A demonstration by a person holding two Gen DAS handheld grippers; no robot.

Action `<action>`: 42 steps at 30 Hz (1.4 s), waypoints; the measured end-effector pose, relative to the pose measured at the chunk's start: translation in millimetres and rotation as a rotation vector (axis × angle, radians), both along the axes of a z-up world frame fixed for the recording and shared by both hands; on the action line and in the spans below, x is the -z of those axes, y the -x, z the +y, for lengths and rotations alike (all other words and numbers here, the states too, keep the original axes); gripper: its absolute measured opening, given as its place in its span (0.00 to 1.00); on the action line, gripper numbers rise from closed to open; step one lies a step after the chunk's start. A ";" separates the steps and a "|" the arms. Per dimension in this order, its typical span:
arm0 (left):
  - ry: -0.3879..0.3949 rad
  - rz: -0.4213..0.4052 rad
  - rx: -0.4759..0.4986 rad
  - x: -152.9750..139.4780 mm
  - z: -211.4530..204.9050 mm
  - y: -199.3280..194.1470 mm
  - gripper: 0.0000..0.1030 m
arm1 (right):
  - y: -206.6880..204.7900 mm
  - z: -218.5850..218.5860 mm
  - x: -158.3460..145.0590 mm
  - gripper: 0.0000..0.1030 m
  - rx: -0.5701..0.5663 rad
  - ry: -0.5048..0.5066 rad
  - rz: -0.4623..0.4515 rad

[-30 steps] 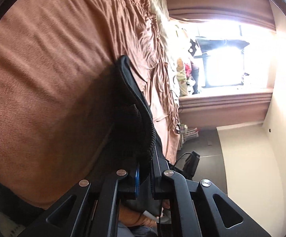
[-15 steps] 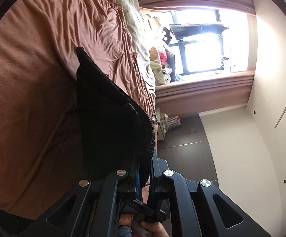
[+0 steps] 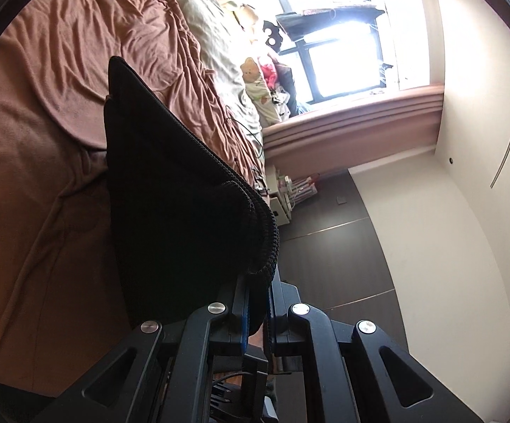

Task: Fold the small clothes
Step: 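Raise the held edge with both grippers and fold it over the shirt, then lower the folded part and open both grippers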

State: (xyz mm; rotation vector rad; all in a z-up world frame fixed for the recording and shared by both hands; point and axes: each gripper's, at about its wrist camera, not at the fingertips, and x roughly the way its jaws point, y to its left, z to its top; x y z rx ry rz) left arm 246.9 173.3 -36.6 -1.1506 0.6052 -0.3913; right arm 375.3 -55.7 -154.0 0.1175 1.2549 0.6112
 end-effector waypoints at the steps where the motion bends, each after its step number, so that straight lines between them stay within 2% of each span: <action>1: -0.008 -0.003 0.011 -4.4 -4.8 -3.0 0.07 | -0.4 -5.2 -7.6 0.05 0.010 -0.009 -0.027; 12: -0.074 -0.024 0.152 -33.4 -68.2 -40.7 0.07 | -2.6 -85.8 -73.2 0.09 0.180 -0.118 -0.189; 15: -0.097 -0.015 0.192 -36.2 -87.2 -51.7 0.07 | 3.0 -110.6 -78.8 0.19 0.218 -0.125 -0.220; 19: -0.123 0.001 0.246 -34.2 -114.1 -64.9 0.07 | 12.6 -129.3 -77.4 0.46 0.274 -0.135 -0.243; 28: -0.196 0.061 0.382 -11.9 -185.3 -93.4 0.07 | 28.9 -172.7 -63.8 0.46 0.377 -0.132 -0.229; 29: -0.203 0.071 0.399 -7.6 -194.0 -97.2 0.07 | 46.8 -184.1 -68.7 0.46 0.389 -0.129 -0.227; 35: -0.250 0.138 0.520 17.4 -243.3 -112.5 0.07 | 64.0 -217.0 -59.1 0.46 0.464 -0.131 -0.182; 37: -0.281 0.169 0.567 25.8 -259.6 -116.2 0.11 | 63.4 -221.2 -52.5 0.46 0.477 -0.130 -0.166; 39: -0.284 0.190 0.599 33.6 -266.9 -117.9 0.31 | 68.6 -226.3 -49.6 0.46 0.479 -0.132 -0.151; 40: -0.273 0.192 0.606 36.7 -266.7 -118.3 0.38 | 66.7 -226.1 -47.0 0.46 0.475 -0.131 -0.143; 42: -0.282 0.200 0.593 39.6 -260.3 -118.5 0.61 | 63.0 -224.0 -43.4 0.46 0.454 -0.123 -0.130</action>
